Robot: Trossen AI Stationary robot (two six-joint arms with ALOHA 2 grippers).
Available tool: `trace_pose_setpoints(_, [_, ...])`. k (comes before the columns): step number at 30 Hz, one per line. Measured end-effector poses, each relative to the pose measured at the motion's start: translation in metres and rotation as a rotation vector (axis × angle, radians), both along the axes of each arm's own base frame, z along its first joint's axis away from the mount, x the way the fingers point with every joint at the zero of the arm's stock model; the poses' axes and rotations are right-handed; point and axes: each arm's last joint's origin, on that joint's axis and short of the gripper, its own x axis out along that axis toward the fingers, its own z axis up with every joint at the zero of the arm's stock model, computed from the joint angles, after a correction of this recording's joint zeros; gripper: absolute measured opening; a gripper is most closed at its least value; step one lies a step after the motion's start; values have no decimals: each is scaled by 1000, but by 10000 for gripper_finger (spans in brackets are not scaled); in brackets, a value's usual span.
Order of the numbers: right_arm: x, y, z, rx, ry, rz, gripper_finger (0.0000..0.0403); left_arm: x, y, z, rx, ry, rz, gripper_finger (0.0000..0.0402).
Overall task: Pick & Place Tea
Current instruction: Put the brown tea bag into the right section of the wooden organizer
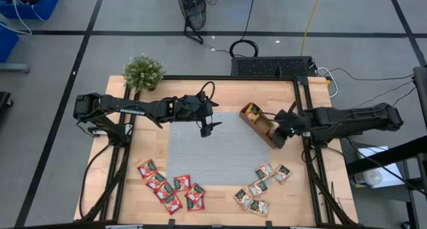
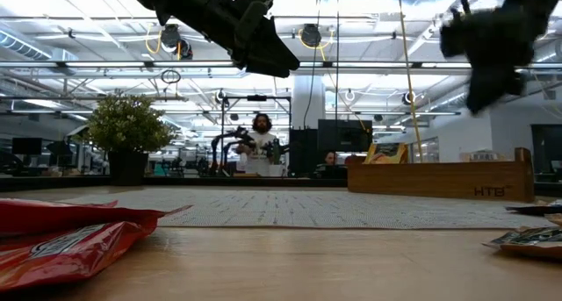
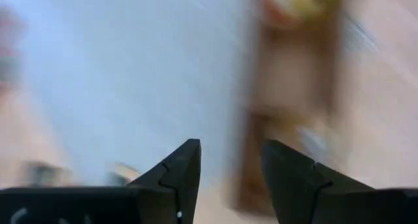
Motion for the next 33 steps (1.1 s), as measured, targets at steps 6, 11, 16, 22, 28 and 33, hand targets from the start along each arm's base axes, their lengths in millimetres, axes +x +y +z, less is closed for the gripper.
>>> trace_pose_setpoints(6, [25,16,8,-69,-428,190,141,0,0,0,0,0,0,365])
trace_pose_setpoints(11, [36,8,22,1,-185,172,69,0,0,0,0,0,0,365])
trace_pose_setpoints(16, [55,8,27,-105,224,153,8,0,0,1,1,-9,0,365])
trace_pose_setpoints(22, [67,6,-18,-119,588,198,0,1,0,2,3,-27,0,365])
trace_pose_setpoints(28, [68,4,-44,-115,633,203,0,1,0,3,3,-30,0,365])
trace_pose_setpoints(33, [61,4,-56,-110,665,179,0,1,0,3,3,-30,-1,365])
